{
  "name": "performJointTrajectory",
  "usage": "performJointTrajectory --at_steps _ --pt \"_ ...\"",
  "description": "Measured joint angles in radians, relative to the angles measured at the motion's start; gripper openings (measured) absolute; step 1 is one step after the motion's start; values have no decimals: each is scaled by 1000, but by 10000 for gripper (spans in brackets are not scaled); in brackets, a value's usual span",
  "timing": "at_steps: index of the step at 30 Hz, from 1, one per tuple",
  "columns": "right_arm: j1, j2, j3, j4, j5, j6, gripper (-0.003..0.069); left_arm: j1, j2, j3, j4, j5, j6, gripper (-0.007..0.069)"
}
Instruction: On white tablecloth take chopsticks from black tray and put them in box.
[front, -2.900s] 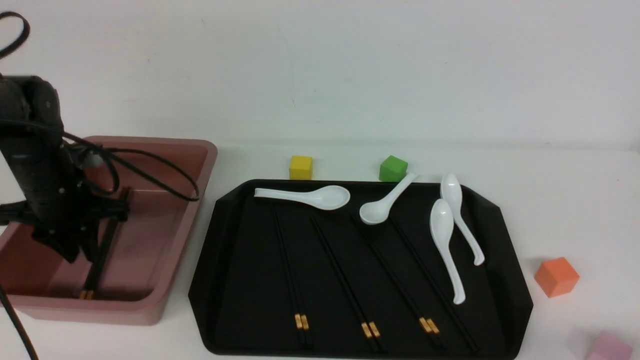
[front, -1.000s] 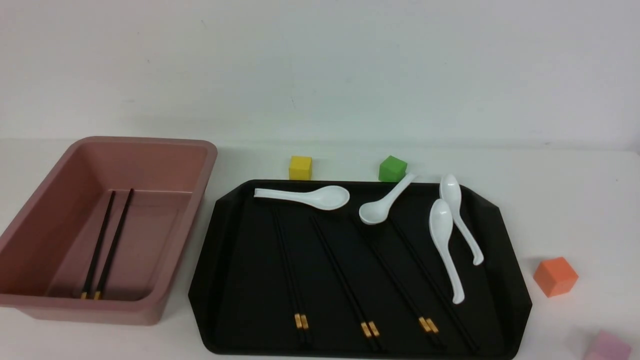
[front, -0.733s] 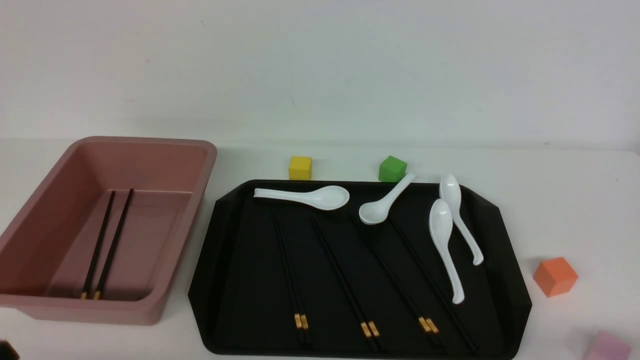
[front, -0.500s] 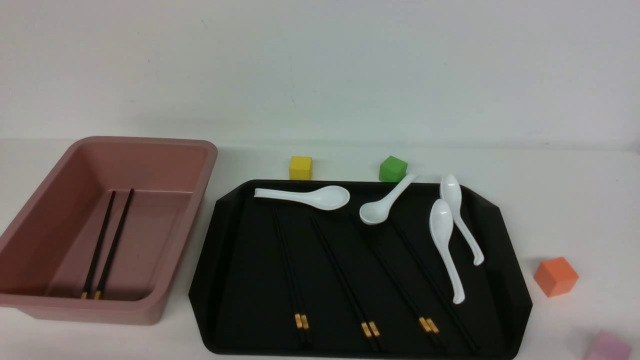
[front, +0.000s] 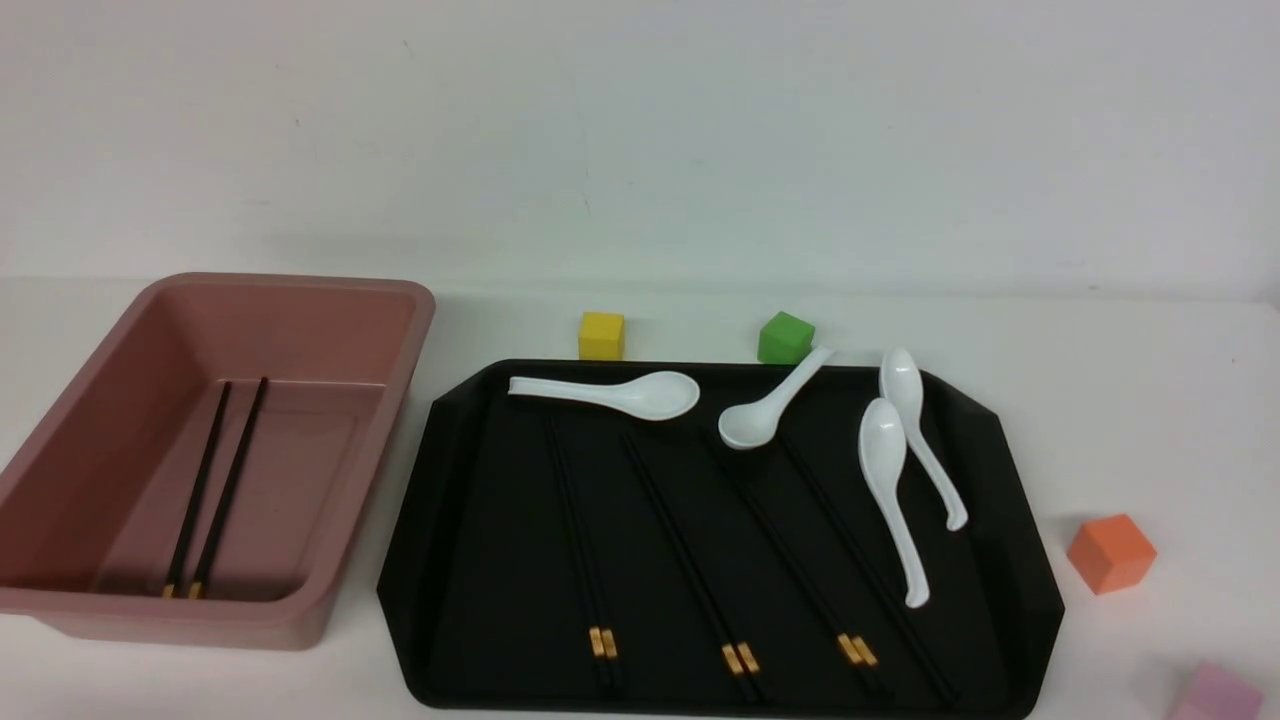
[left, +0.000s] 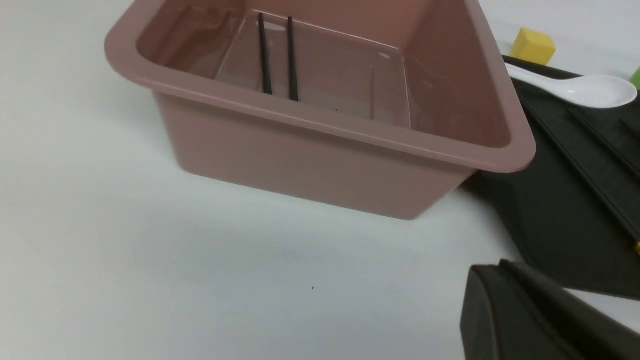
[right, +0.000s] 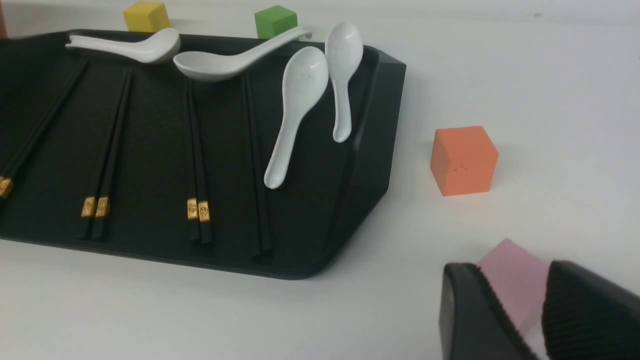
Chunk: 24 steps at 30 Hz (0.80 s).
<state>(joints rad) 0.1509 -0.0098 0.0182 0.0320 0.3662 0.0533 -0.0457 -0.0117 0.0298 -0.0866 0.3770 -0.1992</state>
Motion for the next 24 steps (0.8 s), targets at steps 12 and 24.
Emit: performJointTrajectory --at_steps 12,24 --pt "0 0 0 0 0 0 242 0 0 0 0 1 -2 6" --pt "0 0 0 0 0 0 242 0 0 0 0 1 -2 21"
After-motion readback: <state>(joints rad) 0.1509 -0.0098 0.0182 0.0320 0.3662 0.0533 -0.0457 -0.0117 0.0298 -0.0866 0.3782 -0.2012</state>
